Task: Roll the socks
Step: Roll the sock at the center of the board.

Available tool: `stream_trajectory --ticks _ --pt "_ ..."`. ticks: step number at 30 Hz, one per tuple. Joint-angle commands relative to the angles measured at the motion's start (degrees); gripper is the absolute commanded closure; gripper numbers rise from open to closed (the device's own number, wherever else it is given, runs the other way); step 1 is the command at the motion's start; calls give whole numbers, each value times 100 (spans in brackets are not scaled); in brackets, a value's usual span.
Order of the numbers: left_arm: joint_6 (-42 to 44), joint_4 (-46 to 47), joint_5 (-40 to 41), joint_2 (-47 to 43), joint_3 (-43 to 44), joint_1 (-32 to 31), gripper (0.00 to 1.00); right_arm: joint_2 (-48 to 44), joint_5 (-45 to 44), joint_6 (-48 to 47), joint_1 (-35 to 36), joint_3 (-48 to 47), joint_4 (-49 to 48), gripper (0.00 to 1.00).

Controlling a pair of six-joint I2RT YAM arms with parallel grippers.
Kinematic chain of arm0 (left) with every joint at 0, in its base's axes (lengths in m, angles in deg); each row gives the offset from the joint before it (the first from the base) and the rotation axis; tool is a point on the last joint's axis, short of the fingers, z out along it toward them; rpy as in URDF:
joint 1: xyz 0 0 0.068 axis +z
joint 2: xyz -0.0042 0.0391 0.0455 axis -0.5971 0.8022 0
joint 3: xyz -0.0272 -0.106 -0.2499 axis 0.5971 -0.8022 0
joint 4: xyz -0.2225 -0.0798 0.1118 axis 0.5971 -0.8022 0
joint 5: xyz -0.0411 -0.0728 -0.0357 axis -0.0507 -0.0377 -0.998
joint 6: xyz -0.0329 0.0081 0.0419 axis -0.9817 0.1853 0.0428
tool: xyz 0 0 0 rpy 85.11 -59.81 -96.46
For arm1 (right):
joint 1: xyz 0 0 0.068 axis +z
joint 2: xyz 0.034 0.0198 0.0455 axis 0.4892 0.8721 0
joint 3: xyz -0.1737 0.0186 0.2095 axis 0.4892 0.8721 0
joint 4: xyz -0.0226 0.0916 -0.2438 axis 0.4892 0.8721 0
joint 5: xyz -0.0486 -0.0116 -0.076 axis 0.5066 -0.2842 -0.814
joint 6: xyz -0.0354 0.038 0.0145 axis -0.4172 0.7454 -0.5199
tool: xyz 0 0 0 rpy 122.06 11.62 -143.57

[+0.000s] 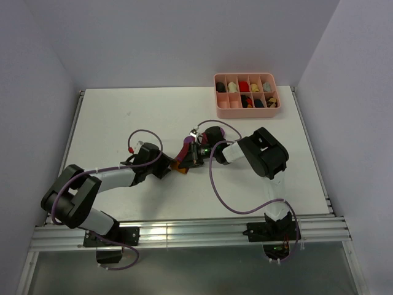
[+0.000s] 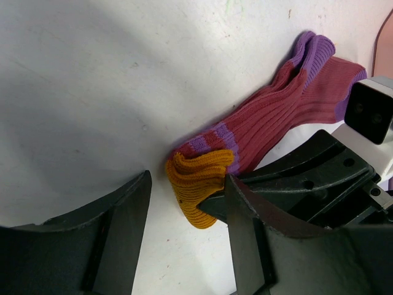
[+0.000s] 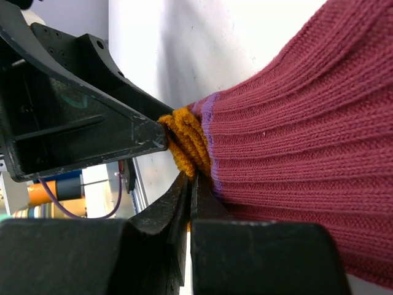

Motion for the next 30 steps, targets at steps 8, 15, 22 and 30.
stream_trajectory --ticks 8,15,22,30 --pt "52 -309 163 577 33 -192 50 120 -470 -56 -110 168 200 100" --pt "131 -371 207 911 191 -236 62 -12 -592 -213 -110 185 270 97" --pt "386 -959 356 991 569 -236 82 -995 -1433 -1022 22 273 1094 62" --pt "974 -1662 541 982 1175 -236 91 -2384 -3631 -2549 671 896 1132 45"
